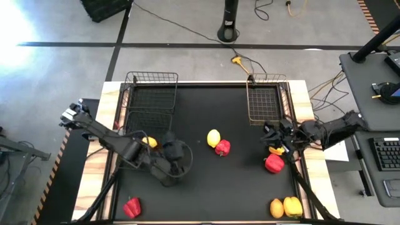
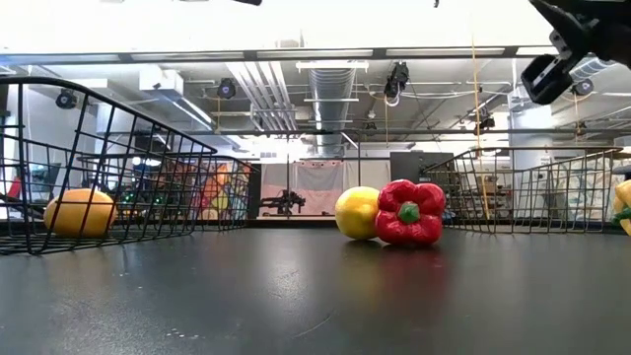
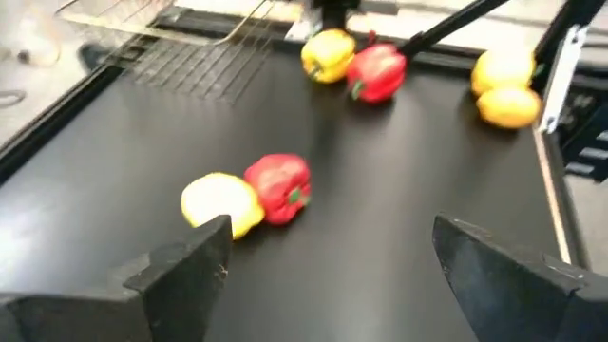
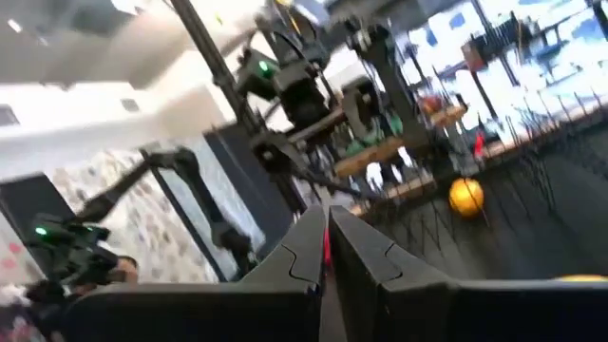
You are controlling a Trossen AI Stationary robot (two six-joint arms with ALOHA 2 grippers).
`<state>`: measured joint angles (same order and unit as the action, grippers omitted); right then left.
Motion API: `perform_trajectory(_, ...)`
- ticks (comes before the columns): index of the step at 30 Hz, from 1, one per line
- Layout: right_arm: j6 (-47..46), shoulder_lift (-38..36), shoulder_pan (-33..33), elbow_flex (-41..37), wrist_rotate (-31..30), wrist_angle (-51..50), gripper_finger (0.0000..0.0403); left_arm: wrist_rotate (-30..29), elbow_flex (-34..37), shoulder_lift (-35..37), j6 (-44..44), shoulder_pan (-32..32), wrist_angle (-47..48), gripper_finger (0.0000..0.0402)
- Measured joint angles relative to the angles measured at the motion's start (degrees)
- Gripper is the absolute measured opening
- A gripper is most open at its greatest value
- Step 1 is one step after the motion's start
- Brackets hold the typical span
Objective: Sort produce into baskets
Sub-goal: Put the bottom lemon into the bottom black wire basket
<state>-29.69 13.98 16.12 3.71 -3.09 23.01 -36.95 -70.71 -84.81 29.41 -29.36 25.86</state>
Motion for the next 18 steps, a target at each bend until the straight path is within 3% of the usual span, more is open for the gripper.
perform_trajectory(7,-0.3,22.7,11.4,14.4,-2.0,-4.3,0.0013,-0.1,0.4,-7.9,-1.9,0.0,-10.1,0.0345)
perform_trajectory(14,-14.3,44.4,24.3,37.3,-9.1,-41.4,0.0013,-0.2,-2.8,-13.1,-1.9,-0.9,-11.1,0.0345)
perform_trajectory(18,-28.8,56.0,29.9,51.6,-5.6,-63.3,0.0013,-3.4,-2.6,-13.3,-1.8,-2.1,-11.0,0.0345)
